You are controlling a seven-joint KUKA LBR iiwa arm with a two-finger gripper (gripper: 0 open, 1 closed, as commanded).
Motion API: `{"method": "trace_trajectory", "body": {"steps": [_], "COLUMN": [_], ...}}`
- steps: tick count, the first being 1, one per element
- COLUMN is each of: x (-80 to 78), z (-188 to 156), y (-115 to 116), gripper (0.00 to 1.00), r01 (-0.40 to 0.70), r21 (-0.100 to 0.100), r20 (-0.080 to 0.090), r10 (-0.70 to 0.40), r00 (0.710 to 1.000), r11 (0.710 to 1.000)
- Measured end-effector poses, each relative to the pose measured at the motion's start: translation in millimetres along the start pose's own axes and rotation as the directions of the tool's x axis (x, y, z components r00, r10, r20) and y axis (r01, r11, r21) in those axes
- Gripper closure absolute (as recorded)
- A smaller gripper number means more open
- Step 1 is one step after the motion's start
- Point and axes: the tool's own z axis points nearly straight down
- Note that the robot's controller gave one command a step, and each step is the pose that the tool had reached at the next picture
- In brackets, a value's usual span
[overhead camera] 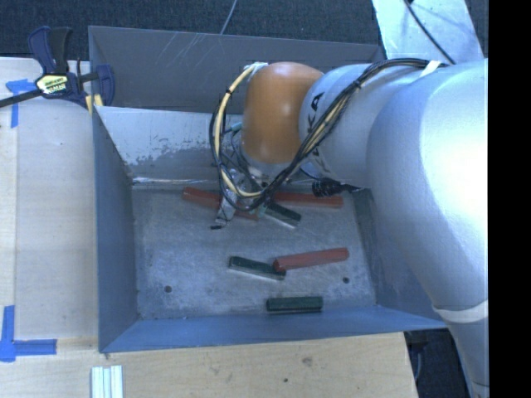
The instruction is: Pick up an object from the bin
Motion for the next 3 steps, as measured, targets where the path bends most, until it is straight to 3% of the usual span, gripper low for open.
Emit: {"method": "trace_trajectory", "body": {"steps": [1, 3], "x": [1.6, -0.4], "z": [-14.5, -38.4], "y": [-0.9, -0.5], "gripper": [1.00, 1.00], "r01": [-0.001, -0.001], "r21": [0.003, 0.000], "r20": [-0.007, 0.000], "r10": [0.001, 0.001], "r00": [1.000, 1.000], "r11": [1.000, 1.000]}}
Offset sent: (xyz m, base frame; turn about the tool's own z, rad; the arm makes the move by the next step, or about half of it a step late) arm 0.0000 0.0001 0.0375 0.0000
